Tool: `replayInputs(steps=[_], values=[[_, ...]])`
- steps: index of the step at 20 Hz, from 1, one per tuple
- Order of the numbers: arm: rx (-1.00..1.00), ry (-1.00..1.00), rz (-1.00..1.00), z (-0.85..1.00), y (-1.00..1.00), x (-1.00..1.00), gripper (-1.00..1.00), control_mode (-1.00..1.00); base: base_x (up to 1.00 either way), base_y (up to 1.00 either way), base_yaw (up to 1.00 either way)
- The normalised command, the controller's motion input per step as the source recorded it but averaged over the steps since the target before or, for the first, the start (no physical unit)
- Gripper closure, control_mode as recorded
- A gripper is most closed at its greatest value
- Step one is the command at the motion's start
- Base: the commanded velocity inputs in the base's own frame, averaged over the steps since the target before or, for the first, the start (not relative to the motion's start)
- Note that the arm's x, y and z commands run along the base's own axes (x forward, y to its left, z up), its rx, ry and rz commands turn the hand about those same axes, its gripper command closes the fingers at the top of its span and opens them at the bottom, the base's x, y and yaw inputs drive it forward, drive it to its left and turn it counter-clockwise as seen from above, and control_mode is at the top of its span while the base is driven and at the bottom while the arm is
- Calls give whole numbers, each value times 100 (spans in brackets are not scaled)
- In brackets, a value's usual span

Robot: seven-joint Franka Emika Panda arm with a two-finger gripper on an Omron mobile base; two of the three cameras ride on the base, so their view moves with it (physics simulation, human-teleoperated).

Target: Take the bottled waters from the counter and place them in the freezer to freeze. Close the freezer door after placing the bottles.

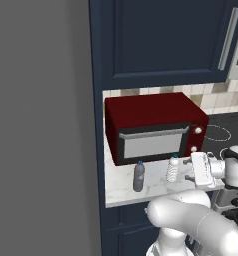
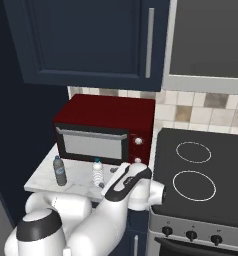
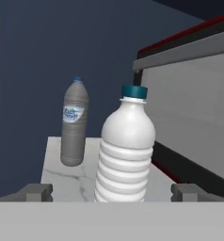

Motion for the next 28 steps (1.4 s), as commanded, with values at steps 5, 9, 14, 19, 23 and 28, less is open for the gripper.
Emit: replayInputs(steps=[5, 9, 14, 19, 23, 28], values=[[0, 0, 0, 0, 1, 0, -100, -100, 0, 0, 0], [0, 0, 0, 5, 18, 0, -100, -100, 0, 0, 0], [0, 0, 0, 9, 22, 0, -100, -100, 0, 0, 0], [0, 0, 0, 8, 12, 2, -100, -100, 0, 0, 0], [0, 0, 0, 3, 0, 2, -100, -100, 0, 0, 0], [0, 0, 0, 4, 0, 7, -100, -100, 0, 0, 0]])
